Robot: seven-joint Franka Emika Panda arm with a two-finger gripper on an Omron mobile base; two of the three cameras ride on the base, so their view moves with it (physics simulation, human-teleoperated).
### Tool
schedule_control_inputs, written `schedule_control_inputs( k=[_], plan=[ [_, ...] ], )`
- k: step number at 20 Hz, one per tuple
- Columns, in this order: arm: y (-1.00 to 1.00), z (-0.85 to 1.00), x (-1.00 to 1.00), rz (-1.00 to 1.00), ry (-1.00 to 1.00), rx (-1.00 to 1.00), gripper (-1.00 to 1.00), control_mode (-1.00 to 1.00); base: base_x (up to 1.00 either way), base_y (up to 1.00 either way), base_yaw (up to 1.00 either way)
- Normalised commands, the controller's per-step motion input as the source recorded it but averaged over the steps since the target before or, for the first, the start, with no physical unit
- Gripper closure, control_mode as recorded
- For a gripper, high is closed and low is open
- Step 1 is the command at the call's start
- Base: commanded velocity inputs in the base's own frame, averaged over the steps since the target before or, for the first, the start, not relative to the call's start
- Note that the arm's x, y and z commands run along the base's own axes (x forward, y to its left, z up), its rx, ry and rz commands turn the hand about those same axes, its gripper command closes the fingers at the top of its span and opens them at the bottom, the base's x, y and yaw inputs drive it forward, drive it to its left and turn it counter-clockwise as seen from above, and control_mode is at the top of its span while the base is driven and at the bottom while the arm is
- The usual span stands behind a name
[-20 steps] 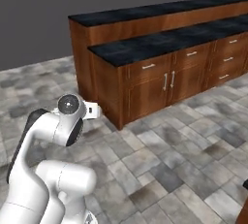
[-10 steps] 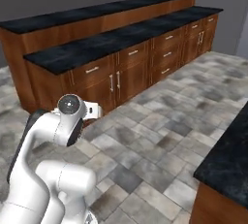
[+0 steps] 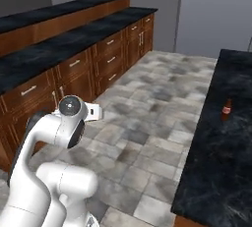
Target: Place the large bottle from the dining counter next to the other large bottle outside the sink, and place the small bottle from the dining counter next to the other small bottle inside the sink.
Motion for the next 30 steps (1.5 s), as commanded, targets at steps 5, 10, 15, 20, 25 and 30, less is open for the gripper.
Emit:
schedule_control_inputs(
  k=[5,10,15,20,25,30],
  plan=[
    [0.00,0.00,0.00,0.00,0.00,0.00,-1.00,1.00,0.98,0.26,-0.49],
    [0.00,0.00,0.00,0.00,0.00,0.00,-1.00,1.00,0.88,0.38,-0.56],
    [0.00,0.00,0.00,0.00,0.00,0.00,-1.00,1.00,0.63,0.47,-0.58],
    [0.00,0.00,0.00,0.00,0.00,0.00,-1.00,1.00,0.29,0.59,-0.59],
    [0.00,0.00,0.00,0.00,0.00,0.00,-1.00,1.00,0.03,0.80,-0.59],
    [0.00,0.00,0.00,0.00,0.00,0.00,-1.00,1.00,0.17,0.80,-0.56]
  ],
)
